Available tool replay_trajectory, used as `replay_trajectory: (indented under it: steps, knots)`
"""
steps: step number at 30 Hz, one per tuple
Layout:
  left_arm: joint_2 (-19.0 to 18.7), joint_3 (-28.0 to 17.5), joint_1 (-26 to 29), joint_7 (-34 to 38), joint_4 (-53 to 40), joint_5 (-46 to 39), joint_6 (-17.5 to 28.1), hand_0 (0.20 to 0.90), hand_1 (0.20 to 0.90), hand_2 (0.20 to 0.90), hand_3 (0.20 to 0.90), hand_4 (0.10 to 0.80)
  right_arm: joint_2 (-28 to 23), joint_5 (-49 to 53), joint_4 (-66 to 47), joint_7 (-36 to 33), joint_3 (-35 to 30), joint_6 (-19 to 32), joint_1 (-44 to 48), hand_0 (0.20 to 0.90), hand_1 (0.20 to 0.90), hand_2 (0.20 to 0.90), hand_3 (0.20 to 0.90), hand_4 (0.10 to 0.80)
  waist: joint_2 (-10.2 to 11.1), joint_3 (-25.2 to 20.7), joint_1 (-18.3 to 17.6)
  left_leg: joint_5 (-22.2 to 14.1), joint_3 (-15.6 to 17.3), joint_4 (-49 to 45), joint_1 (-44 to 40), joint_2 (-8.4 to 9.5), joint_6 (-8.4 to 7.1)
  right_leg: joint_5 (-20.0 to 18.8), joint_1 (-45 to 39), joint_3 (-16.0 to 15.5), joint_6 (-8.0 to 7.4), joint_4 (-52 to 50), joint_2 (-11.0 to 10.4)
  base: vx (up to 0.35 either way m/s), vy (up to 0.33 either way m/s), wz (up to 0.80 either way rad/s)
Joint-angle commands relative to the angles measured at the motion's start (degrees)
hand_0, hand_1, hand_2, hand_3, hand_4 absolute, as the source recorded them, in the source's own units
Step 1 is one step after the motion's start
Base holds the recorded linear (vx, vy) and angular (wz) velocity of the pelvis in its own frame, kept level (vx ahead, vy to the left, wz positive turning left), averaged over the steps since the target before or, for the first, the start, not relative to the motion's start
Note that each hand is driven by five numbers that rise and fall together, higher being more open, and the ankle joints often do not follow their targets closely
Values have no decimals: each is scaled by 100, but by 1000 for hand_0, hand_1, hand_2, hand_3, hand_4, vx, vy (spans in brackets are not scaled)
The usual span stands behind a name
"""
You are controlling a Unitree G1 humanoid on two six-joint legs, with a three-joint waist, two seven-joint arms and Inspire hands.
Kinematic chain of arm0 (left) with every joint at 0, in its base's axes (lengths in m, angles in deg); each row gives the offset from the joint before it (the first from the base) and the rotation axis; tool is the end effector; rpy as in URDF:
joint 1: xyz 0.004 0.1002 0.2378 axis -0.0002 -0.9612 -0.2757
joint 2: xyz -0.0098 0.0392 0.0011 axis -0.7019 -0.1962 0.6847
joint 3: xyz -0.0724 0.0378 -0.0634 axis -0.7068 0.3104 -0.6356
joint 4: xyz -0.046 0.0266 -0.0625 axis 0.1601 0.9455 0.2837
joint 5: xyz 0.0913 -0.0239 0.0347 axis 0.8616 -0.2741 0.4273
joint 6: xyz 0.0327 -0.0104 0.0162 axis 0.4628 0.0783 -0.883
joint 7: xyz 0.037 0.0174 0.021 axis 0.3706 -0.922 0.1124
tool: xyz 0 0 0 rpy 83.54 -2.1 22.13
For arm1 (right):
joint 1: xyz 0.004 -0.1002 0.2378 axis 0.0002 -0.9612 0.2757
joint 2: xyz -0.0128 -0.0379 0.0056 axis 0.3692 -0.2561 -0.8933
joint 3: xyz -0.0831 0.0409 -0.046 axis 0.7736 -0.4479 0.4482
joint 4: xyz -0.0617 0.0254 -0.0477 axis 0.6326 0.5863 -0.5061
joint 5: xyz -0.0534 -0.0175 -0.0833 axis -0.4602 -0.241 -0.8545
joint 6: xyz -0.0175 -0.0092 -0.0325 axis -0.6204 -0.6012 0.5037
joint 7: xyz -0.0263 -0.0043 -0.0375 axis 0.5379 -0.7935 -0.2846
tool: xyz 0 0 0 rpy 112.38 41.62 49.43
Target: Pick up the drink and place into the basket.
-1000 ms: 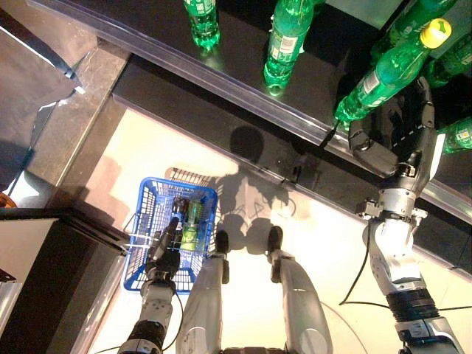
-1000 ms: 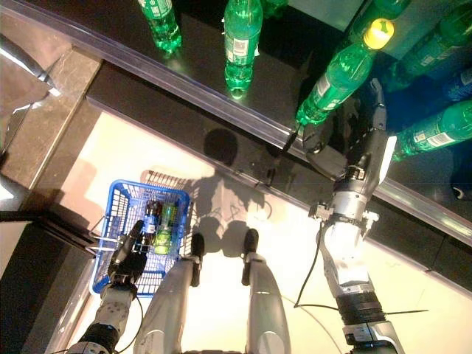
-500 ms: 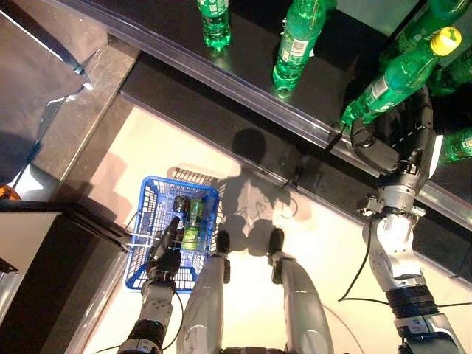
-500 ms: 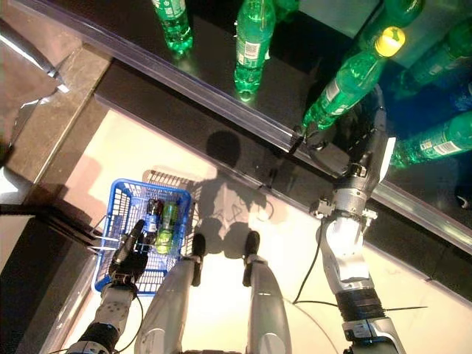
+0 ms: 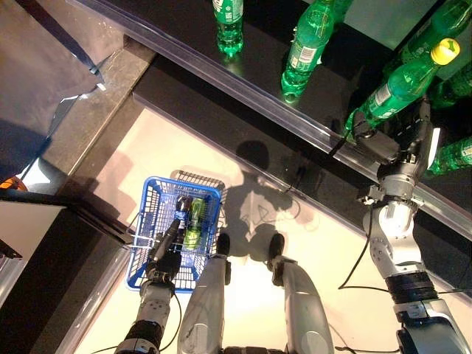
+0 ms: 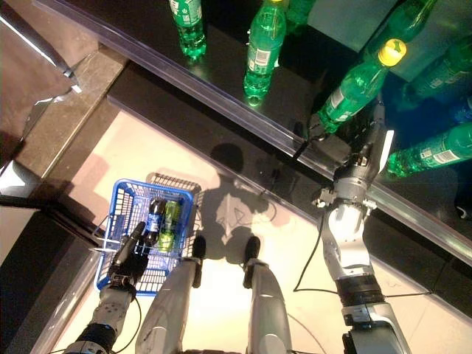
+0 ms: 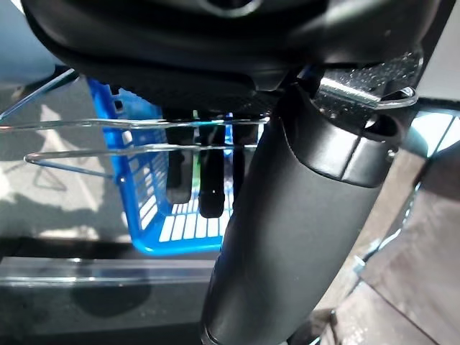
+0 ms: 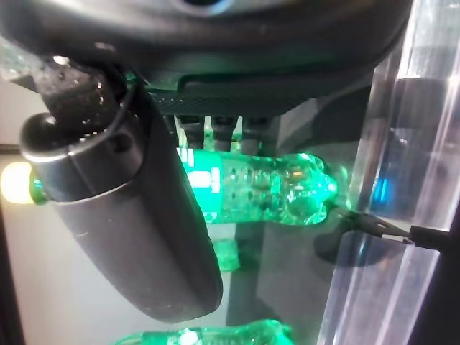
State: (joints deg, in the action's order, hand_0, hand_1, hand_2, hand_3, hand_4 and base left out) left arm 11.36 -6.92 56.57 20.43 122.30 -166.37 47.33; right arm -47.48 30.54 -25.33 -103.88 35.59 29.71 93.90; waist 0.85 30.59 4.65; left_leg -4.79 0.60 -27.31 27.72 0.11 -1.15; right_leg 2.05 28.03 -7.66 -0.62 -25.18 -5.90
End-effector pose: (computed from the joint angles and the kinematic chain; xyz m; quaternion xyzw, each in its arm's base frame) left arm 0.2003 0.2147 -0.0485 -0.5359 0.1280 0.2373 0.8001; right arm 0.2774 -0.2268 0.1446 0.0561 -0.2525 -0.1926 0.9466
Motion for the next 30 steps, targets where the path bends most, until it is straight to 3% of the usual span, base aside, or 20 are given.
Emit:
replay_trajectory:
  steps: [1,16,17,18,19,30]
  knots:
    - [-598,-57,-625,-377,-520,368,258,300,300,300,200,100,-737,15,-500,-10,-532,314,607,900,900,900,900,800,-136,-127,64,-610,57,-921,291,232,126,152,-677,-160,-160,683,126,0,0,0]
    - [-751,31,-433,-385,-411,277,116,300,300,300,200,100,-1234,313,551,-58,-302,108,1492,900,900,900,900,800,-155,-113,196,-650,-12,-997,405,303,133,176,-491,-199,-164,545,143,5,4,4]
    - [-754,46,-415,-390,-403,266,119,300,300,300,200,100,-1253,309,618,-76,-275,100,1554,528,528,528,466,366,-157,-106,201,-656,-16,-1000,418,313,133,173,-471,-198,-167,537,144,-3,2,4]
    - [-759,55,-395,-387,-400,255,118,300,300,300,200,100,-1269,291,687,-119,-245,100,1624,528,528,528,466,366,-158,-101,209,-659,-19,-993,429,320,134,170,-450,-196,-168,536,149,-9,5,4]
    - [-759,62,-370,-379,-400,247,129,300,300,300,200,100,-1297,326,787,-99,-207,151,1713,300,300,300,200,100,-155,-97,214,-666,-24,-974,436,327,139,166,-427,-195,-172,540,151,-18,5,3]
    - [-735,12,-333,-376,-465,235,184,300,300,300,200,100,-1238,-301,500,-669,-255,644,1807,300,300,300,200,100,-135,-80,142,-735,-28,-745,295,394,221,78,-360,-41,-263,603,172,-21,15,0]
